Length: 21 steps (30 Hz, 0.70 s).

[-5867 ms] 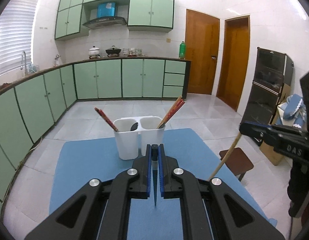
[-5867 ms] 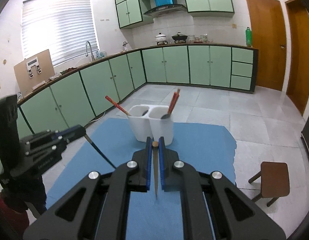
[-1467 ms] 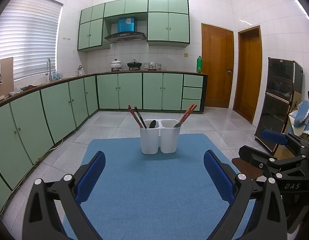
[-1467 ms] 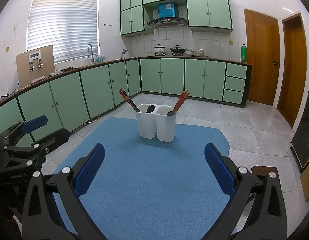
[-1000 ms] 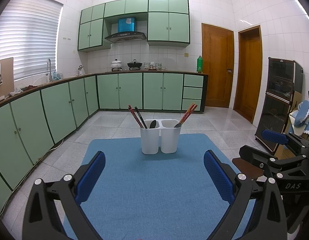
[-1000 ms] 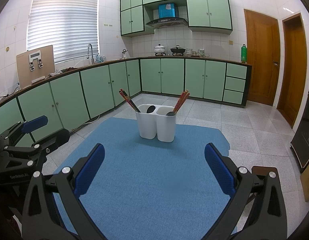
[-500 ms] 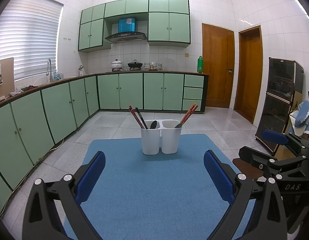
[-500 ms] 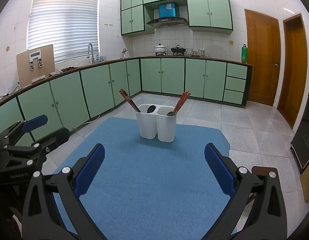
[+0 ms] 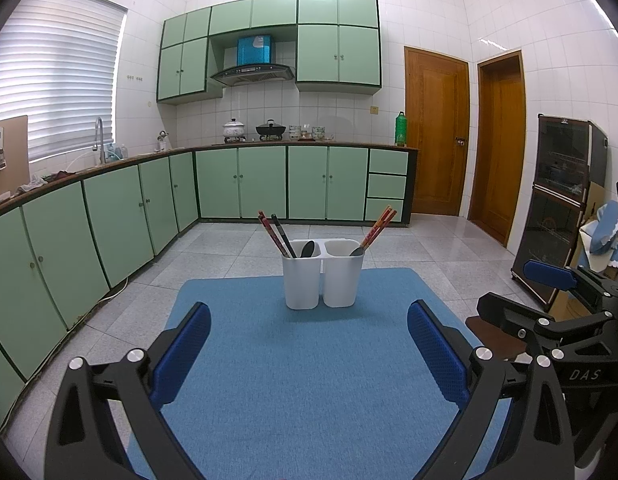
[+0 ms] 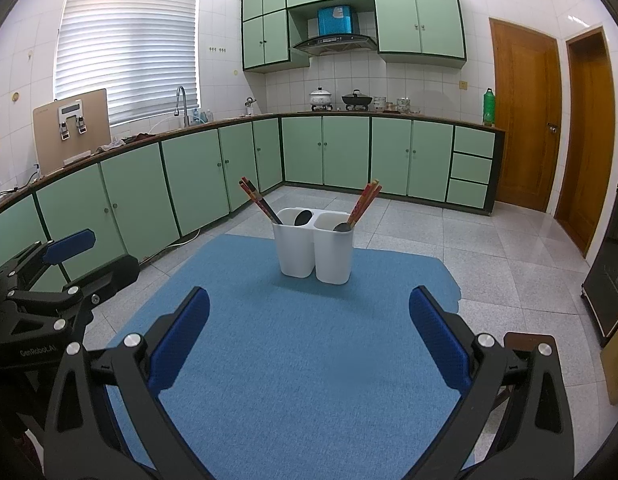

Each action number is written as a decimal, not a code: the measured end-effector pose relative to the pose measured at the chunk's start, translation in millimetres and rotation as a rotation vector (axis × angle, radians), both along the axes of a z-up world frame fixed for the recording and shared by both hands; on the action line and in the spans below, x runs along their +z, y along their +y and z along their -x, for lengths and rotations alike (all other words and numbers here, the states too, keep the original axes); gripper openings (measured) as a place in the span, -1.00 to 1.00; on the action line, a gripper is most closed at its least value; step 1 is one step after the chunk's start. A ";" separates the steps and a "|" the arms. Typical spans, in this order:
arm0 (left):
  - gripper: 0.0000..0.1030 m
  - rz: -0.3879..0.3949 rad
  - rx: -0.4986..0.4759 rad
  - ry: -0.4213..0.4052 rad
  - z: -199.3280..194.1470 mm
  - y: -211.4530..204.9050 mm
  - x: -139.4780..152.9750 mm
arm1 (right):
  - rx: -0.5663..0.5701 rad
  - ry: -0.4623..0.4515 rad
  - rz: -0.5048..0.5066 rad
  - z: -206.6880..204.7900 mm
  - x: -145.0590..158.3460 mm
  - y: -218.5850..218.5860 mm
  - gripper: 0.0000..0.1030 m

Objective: Organize utensils

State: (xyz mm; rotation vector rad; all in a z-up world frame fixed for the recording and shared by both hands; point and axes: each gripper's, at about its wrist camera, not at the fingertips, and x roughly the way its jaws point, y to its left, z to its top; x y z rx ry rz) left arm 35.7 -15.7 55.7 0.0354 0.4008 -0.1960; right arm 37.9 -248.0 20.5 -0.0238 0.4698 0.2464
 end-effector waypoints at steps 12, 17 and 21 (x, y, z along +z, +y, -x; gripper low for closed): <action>0.88 -0.003 0.000 0.001 0.5 2.1 0.3 | 0.001 0.003 -0.001 -0.7 0.0 -0.6 0.88; 0.88 -0.005 0.001 0.001 0.9 6.0 0.6 | 0.002 0.003 -0.001 -1.4 -0.4 -0.9 0.88; 0.88 -0.004 0.000 0.001 0.7 6.5 0.7 | 0.001 0.005 -0.001 -1.5 -0.6 -0.5 0.88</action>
